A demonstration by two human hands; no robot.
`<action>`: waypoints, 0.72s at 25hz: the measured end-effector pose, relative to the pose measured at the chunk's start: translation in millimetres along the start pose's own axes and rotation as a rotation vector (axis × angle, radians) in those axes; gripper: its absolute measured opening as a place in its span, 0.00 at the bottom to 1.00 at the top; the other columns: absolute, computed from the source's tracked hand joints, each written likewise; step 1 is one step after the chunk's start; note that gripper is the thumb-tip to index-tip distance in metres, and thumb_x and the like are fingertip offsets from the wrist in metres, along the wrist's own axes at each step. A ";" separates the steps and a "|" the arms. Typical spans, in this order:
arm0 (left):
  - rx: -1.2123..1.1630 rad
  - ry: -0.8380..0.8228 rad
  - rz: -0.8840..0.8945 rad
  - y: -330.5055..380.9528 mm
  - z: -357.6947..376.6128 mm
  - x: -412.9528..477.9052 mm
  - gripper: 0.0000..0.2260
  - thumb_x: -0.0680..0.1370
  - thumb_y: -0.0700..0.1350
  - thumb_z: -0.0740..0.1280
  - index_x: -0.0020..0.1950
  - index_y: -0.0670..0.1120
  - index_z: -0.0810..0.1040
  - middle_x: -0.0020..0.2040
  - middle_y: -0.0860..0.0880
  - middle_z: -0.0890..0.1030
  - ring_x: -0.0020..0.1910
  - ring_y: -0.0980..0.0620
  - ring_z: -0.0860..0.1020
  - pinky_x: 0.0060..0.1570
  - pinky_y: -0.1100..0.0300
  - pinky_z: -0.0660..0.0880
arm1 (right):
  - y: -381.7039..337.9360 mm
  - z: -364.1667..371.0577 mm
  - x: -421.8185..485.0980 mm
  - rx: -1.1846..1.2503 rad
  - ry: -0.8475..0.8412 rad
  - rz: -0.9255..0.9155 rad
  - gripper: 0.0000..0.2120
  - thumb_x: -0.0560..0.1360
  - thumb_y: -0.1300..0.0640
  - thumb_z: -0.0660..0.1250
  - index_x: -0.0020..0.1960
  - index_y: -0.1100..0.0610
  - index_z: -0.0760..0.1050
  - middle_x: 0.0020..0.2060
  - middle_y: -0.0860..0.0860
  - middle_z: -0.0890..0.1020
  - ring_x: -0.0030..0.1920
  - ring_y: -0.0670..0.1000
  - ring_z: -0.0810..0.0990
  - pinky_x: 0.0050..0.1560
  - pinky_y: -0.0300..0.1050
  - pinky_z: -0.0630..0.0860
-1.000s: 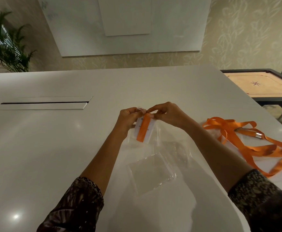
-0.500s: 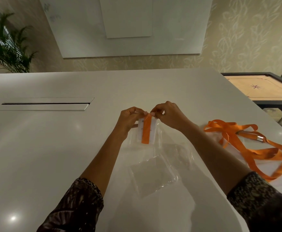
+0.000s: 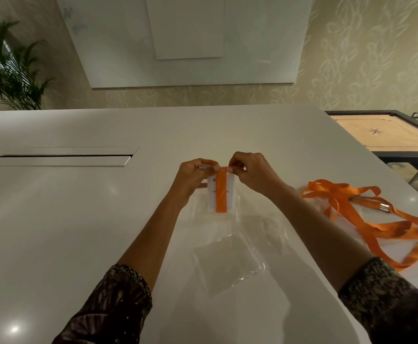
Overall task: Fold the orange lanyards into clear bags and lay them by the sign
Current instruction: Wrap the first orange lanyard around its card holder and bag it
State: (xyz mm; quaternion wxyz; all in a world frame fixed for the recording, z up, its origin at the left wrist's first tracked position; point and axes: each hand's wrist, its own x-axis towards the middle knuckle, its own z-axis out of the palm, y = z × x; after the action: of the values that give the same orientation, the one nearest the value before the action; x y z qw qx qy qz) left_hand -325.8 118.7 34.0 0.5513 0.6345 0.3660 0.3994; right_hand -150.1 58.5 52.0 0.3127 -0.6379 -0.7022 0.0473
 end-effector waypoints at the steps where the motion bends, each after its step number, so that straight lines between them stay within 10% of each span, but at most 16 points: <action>1: 0.005 -0.014 -0.003 0.5 1.0 0.6 0.04 0.74 0.44 0.72 0.48 0.48 0.82 0.43 0.53 0.84 0.41 0.56 0.83 0.35 0.64 0.79 | -1.6 1.0 0.5 0.006 0.010 0.006 0.04 0.77 0.59 0.67 0.48 0.58 0.78 0.40 0.51 0.83 0.41 0.52 0.80 0.42 0.39 0.74; 18: 0.117 -0.014 0.059 2.7 -2.7 5.6 0.04 0.73 0.42 0.73 0.46 0.48 0.83 0.43 0.52 0.84 0.40 0.58 0.83 0.33 0.67 0.78 | -2.9 -2.3 -5.5 0.149 -0.024 -0.014 0.06 0.74 0.60 0.70 0.50 0.52 0.80 0.36 0.46 0.81 0.38 0.42 0.79 0.41 0.27 0.70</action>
State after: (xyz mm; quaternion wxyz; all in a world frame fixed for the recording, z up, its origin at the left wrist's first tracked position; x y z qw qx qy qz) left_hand -325.8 124.6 37.5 0.5036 0.6790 0.3661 0.3891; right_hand -151.5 52.2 53.1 0.3511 -0.6073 -0.7050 0.1049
